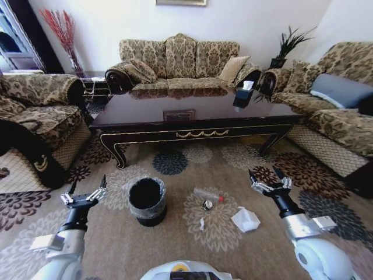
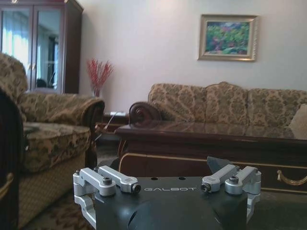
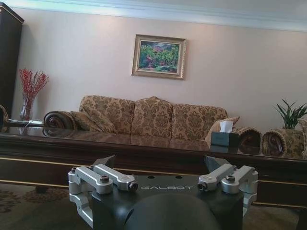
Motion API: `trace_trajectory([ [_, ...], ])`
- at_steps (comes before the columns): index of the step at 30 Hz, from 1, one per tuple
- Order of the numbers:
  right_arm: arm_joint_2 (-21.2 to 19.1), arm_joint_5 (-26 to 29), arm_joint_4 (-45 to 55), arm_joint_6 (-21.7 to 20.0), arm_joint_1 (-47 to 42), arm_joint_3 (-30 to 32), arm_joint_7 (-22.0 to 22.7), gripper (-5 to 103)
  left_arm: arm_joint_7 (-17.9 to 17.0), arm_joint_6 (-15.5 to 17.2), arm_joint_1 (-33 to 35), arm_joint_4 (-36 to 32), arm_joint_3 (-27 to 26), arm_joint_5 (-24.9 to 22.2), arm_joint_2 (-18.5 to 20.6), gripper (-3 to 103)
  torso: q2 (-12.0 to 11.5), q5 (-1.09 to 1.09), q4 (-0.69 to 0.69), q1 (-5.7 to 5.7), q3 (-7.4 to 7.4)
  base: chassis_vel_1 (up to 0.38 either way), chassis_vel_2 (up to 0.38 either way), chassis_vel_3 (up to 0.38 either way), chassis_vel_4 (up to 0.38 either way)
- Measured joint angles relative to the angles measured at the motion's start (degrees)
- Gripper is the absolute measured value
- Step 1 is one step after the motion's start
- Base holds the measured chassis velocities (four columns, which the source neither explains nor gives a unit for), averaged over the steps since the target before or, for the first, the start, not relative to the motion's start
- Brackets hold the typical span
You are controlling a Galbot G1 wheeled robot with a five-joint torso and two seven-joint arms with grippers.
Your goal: Move to the front of the table and pick up the trash from the floor, then place it into the trash bin.
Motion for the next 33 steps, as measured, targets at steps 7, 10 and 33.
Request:
trace_trajectory([
  [7,0.4,-0.8,-0.3,0.4,-0.4,-0.2,0.2,100,-8.4,13.0,-5.5,-1.0,-0.2,-13.0,7.0,100,0.0,0.0,0.02,0.02,0.03,0.0,0.0,0.0,0.0],
  [10,0.8,-1.1,-0.4,0.6,-0.5,-0.4,0.1,100,-12.9,21.6,-7.9,-0.8,0.7,-19.4,11.6,100,0.0,0.0,0.01,0.02,0.02,0.0,0.0,0.0,0.0],
  [33,2.4,-3.5,-7.6,3.2,0.8,-2.0,-0.3,100,-19.4,35.5,-17.2,15.8,12.0,-23.5,19.3,100,0.0,0.01,0.02,0.03,0.03,0.0,0.0,0.0,0.0],
])
